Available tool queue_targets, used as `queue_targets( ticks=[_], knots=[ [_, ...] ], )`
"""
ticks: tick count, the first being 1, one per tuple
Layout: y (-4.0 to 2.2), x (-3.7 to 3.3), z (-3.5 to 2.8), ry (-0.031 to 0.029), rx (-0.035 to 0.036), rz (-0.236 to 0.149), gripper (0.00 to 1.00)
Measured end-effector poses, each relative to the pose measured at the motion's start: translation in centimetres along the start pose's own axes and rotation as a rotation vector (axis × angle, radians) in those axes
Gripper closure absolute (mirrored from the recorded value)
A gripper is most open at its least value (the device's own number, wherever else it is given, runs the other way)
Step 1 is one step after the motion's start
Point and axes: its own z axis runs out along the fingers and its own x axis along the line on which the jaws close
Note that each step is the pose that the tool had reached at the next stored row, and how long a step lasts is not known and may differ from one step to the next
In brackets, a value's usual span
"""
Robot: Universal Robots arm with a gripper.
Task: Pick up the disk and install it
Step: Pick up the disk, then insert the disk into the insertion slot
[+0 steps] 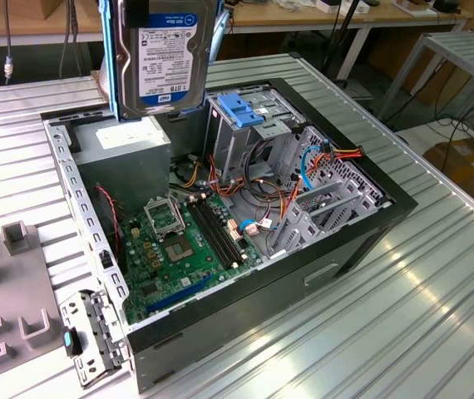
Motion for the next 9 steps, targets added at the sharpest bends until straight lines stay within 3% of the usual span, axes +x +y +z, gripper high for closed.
queue_targets(
  ticks=[9],
  knots=[
    [-0.63, 0.06, 0.00, 0.0001, 0.0000, 0.000, 0.63]
  ],
)
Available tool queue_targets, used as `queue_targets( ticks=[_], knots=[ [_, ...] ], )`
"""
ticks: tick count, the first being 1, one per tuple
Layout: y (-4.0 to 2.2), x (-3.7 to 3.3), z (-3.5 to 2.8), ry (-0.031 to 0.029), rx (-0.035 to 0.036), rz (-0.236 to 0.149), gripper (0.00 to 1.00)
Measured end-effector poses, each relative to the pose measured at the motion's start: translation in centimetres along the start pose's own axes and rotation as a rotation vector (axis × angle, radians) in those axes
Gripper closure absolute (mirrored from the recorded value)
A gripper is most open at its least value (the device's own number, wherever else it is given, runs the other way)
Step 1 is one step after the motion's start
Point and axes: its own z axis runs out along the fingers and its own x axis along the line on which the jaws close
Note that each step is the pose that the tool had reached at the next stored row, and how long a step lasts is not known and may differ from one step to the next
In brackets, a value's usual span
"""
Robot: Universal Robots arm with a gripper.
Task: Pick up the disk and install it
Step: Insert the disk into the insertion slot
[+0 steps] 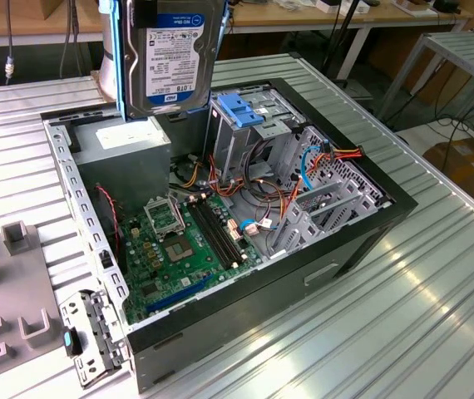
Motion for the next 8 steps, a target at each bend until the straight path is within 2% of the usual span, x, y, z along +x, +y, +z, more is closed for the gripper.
queue_targets(
  ticks=[8],
  knots=[
    [-0.01, 0.29, 0.00, 0.0000, 0.0000, 0.000, 0.63]
  ],
)
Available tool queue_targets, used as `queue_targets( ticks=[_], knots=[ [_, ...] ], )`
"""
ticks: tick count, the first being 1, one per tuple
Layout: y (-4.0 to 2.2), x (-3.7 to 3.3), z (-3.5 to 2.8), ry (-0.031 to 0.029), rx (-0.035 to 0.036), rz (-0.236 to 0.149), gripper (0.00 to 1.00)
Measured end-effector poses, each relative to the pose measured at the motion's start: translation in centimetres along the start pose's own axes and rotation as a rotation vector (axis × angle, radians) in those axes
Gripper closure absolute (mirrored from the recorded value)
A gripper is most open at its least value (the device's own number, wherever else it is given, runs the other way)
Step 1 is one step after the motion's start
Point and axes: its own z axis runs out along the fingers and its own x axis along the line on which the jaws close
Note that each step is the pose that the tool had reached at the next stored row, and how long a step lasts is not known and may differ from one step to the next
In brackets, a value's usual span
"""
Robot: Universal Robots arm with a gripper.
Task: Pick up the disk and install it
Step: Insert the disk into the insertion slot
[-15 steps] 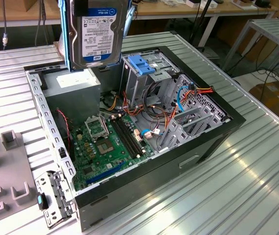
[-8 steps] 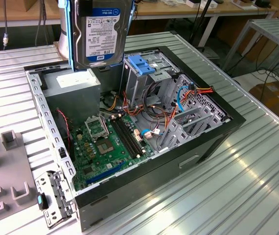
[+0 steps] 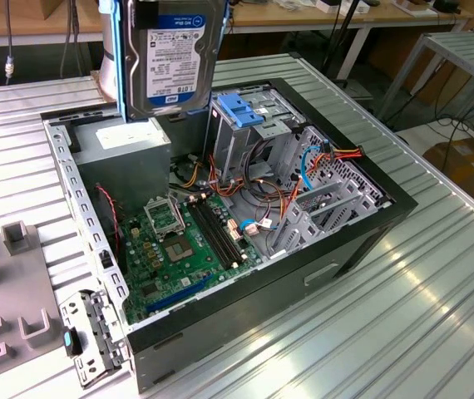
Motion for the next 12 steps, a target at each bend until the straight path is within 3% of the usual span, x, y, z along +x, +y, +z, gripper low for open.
queue_targets(
  ticks=[12],
  knots=[
    [-0.02, 0.59, -0.01, 0.0000, 0.0000, 0.000, 0.63]
  ],
)
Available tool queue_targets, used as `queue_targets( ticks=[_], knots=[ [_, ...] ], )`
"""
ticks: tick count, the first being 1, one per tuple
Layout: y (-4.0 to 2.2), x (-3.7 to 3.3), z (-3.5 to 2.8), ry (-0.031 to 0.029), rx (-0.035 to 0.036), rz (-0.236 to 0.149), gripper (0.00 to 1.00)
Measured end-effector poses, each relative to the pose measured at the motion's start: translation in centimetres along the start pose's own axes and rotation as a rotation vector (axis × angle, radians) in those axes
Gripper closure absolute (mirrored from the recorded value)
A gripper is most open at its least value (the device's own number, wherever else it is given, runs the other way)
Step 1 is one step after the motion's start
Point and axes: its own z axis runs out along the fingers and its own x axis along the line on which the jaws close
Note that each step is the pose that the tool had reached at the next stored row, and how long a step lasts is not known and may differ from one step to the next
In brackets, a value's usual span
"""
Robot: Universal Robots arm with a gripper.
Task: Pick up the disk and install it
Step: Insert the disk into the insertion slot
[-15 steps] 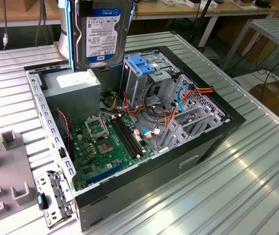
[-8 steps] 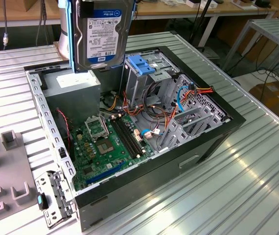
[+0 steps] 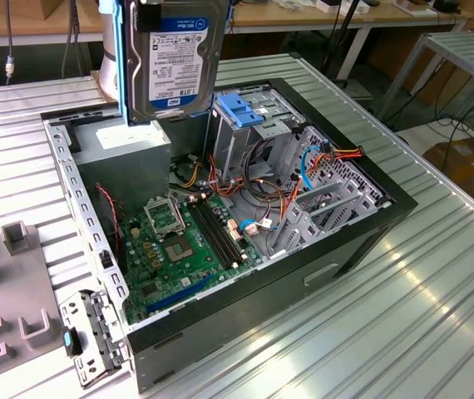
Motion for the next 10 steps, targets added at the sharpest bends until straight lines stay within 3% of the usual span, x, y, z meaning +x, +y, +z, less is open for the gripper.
queue_targets(
  ticks=[10],
  knots=[
    [-0.01, 0.39, 0.00, 0.0000, 0.0000, 0.000, 0.63]
  ],
)
